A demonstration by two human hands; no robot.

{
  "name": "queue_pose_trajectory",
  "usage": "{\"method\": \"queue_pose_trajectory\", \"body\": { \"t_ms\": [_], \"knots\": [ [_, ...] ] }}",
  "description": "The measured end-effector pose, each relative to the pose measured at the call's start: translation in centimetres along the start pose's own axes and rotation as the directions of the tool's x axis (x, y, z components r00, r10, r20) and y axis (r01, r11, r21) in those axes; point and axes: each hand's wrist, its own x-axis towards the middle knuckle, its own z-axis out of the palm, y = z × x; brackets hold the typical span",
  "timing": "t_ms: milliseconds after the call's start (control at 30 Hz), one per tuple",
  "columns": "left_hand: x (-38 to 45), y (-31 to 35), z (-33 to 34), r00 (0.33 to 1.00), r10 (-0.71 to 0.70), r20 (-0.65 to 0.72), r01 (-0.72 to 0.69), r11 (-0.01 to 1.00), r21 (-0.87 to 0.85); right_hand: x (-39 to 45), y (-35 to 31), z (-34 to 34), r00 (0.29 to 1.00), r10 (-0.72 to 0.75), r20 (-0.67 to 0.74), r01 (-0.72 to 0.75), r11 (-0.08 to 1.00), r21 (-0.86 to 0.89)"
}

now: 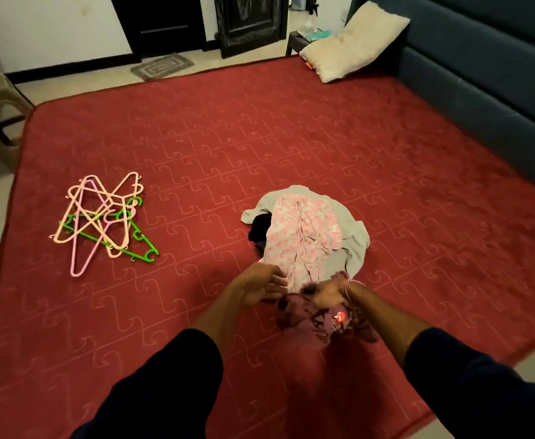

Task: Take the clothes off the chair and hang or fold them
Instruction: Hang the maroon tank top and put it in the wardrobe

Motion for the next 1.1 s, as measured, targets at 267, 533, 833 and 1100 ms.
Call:
{"method": "queue_pose_trajectory", "body": {
  "t_ms": [267, 533, 833, 1100],
  "knots": [
    [-4.2, -1.9, -1.2, 0.987, -0.061, 0.15, 0.047, 0.994, 0.094, -6.6, -10.1, 2.6, 0.93, -0.304, 0.206, 0.238, 0.926, 0.293],
    [-11.6, 0.2, -6.9, 0.937, 0.255, -0.24, -0.254, 0.967, 0.038, -11.9, -14.8, 4.1, 0.867, -0.496, -0.048, 0.483, 0.86, -0.164],
    [-23.6, 4.0, -11.8, 0.725, 0.591, -0.354, -0.665, 0.735, -0.133, -15.8, -21.0, 10.4, 0.686, -0.576, -0.444, 0.196, 0.734, -0.65],
    [-33.7, 7.0, -14.3, 0.614, 0.734, -0.291, -0.789, 0.556, -0.261, -20.0, -24.3, 13.6, 0.589, -0.712, -0.383, 0.528, 0.698, -0.485]
  ]
}}
